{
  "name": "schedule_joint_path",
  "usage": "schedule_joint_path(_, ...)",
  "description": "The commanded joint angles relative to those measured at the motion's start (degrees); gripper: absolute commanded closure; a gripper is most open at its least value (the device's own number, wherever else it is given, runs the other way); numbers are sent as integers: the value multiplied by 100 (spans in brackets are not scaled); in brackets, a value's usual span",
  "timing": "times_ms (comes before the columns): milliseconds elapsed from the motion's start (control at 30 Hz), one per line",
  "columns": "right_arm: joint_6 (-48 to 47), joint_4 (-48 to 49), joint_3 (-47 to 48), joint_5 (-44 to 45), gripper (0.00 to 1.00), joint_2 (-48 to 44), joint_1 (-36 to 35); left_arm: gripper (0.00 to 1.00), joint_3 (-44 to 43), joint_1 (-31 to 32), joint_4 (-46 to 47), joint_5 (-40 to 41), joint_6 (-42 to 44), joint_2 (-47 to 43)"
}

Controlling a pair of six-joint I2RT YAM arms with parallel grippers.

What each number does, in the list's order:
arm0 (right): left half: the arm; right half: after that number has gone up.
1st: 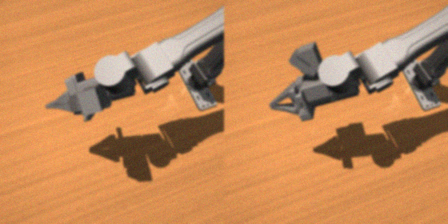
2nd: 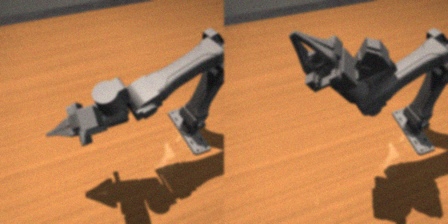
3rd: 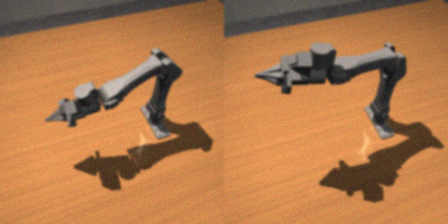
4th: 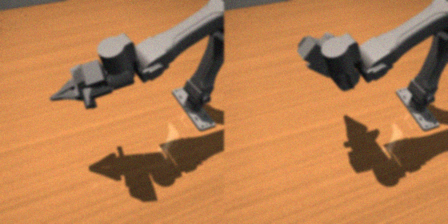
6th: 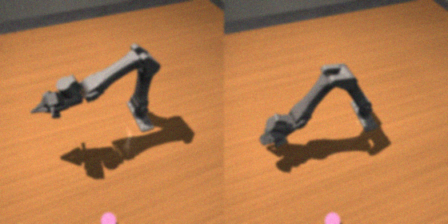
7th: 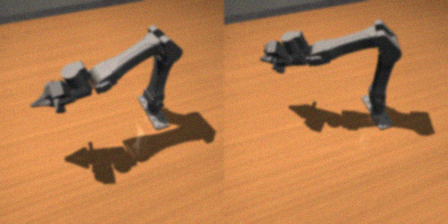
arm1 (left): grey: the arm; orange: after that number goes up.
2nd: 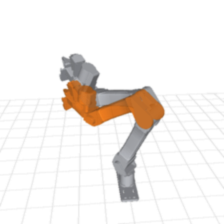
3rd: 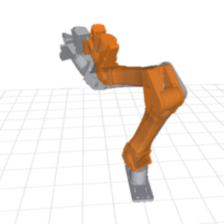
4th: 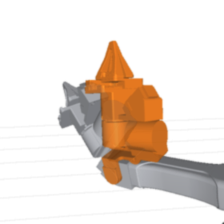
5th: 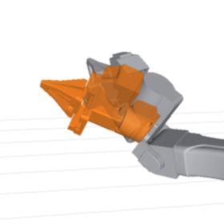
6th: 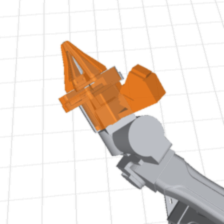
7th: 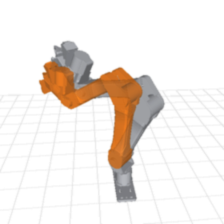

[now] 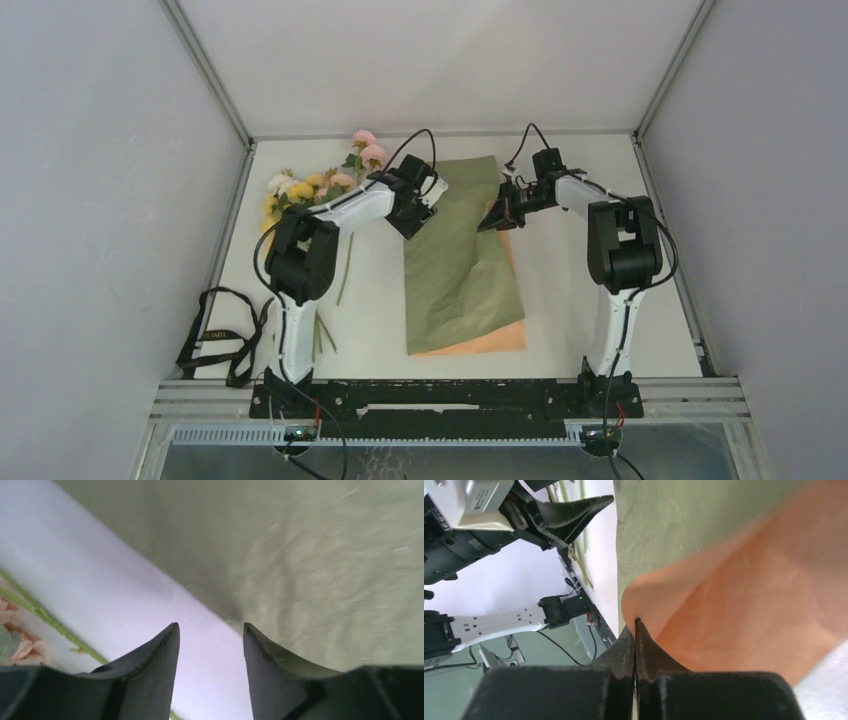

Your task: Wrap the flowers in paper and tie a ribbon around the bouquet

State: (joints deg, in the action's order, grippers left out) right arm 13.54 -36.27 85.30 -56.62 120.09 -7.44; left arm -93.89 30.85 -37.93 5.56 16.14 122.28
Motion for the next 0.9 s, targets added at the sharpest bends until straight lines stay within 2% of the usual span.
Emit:
schedule_joint_path(0, 1738, 2187, -657, -123, 100, -950, -234, 39, -437, -45, -611, -734, 441, -1170)
schedule_joint_path(133, 3027, 3755, -1208, 568, 100, -1629, -495, 16, -354, -34, -1298, -1616, 569, -2153)
schedule_joint_path(167, 3379, 4127, -1336, 743, 100, -1752, -562, 5, -267, -2, -1412, -1769, 572, -2412)
schedule_joint_path(200, 3707, 4416, -1453, 920, 100, -1849, -629, 1, -128, 40, -1497, -1889, 566, -2672)
schedule_joint_path(300, 4518, 5019, -1680, 1431, 100, -2052, -840, 0, 474, 380, -1636, -1943, 573, -3351)
schedule_joint_path(433, 5350, 5518, -1845, 1984, 100, -2187, -1125, 0, 1190, 1300, -1707, -1105, 636, -4114)
schedule_joint_path(533, 5750, 5752, -2023, 2470, 100, -2397, -1302, 0, 1699, 1753, -1524, -704, 767, -4677)
schedule_joint_path(633, 5821, 5667, -2088, 2941, 100, -2654, -1458, 0, 2399, 1871, -931, -491, 878, -5284)
schedule_joint_path(733, 5673, 5431, -2088, 3337, 100, -2867, -1642, 0, 3273, 1872, 178, -26, 1110, -5800)
schedule_joint_path(867, 5646, 5277, -2091, 3525, 100, -2981, -1747, 0, 4072, 1868, 1078, 235, 1367, -6138)
